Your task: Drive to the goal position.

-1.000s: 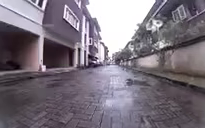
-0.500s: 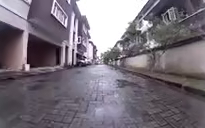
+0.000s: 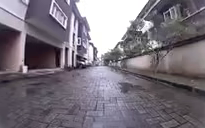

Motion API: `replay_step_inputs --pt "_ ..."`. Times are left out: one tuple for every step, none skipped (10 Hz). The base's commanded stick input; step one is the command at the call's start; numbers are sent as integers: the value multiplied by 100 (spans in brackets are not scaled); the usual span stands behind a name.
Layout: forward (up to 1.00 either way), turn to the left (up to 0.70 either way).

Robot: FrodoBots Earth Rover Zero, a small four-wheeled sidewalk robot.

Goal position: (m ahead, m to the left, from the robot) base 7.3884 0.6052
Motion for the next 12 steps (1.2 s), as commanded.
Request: replay_step_inputs --pt "70 35" --pt "70 35" --pt "70 35" --pt "70 26" --pt "70 6" --pt "70 0" --pt "70 0" --pt "70 0" --pt "70 0" --pt "70 0" --pt "70 0" --pt "70 0"
